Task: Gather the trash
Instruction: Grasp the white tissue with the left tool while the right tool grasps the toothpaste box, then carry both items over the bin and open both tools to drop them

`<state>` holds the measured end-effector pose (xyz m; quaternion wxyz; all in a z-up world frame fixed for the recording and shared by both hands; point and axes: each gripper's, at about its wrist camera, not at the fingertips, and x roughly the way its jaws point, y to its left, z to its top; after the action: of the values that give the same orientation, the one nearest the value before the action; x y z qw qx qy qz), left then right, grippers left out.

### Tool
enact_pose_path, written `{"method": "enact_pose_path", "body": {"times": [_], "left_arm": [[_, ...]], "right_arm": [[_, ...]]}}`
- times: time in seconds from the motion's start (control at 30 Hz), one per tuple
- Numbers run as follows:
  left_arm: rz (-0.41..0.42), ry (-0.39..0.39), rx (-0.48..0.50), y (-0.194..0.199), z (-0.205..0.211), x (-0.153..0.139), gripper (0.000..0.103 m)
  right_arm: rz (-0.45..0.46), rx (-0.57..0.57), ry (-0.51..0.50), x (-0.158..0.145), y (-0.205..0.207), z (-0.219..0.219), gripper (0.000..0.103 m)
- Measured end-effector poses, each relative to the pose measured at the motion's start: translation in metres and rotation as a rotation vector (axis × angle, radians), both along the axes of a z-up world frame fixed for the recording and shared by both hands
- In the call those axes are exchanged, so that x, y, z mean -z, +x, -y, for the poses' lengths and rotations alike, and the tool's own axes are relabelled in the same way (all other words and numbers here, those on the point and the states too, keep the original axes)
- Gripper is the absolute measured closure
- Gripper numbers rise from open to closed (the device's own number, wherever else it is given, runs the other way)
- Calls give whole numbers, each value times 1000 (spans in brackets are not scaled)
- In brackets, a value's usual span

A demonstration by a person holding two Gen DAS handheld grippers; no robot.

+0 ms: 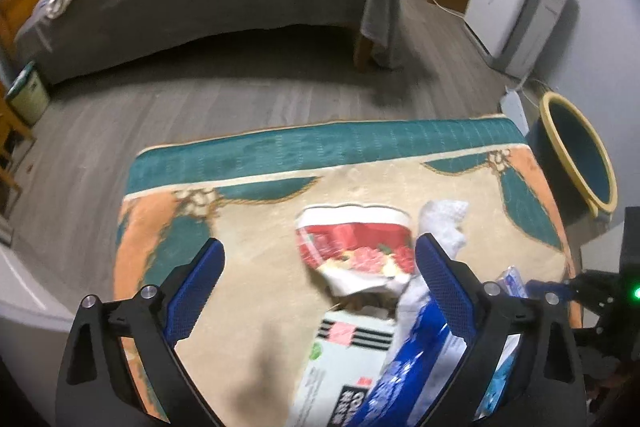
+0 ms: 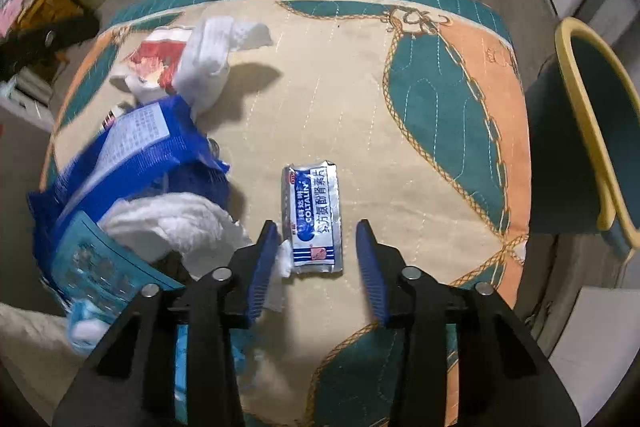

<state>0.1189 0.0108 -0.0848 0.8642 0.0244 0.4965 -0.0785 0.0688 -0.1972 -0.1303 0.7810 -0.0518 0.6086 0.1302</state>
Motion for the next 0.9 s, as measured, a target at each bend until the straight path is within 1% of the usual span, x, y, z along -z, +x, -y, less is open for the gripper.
{"method": "enact_pose_path", "body": {"times": [0.1,0.23,0.3,0.37,0.43,0.5,0.53,0.57,0.63,0.7,0.73,0.9], "left_arm": [[0,3,63,4,17,2,8],[-19,2,137,6,43,8,10],[-40,0,163,8,55,13,15],[-81,12,192,13,68,22,33],[-122,19,217,16,78,32,39],[-150,37,239,17,86,40,53],[-164,50,247,17,90,45,67],[-172,58,250,17,91,48,73],[-162,47,251,17,90,47,75],[-134,36,246,17,87,39,76],[-102,27,241,17,85,31,76],[-24,-36,207,17,78,0,76]], "right_arm": [[-4,13,31,-4,2,5,80],[16,35,60,-14,7,13,80],[28,48,75,-22,8,18,80],[38,60,89,-30,10,25,80],[53,74,93,-36,12,32,80],[59,91,98,-37,15,39,80],[57,100,100,-38,16,43,80],[56,107,104,-39,17,46,80],[60,119,112,-41,17,52,80],[72,134,128,-47,23,59,80],[81,142,137,-51,23,60,80],[150,180,177,-79,34,79,80]]}}
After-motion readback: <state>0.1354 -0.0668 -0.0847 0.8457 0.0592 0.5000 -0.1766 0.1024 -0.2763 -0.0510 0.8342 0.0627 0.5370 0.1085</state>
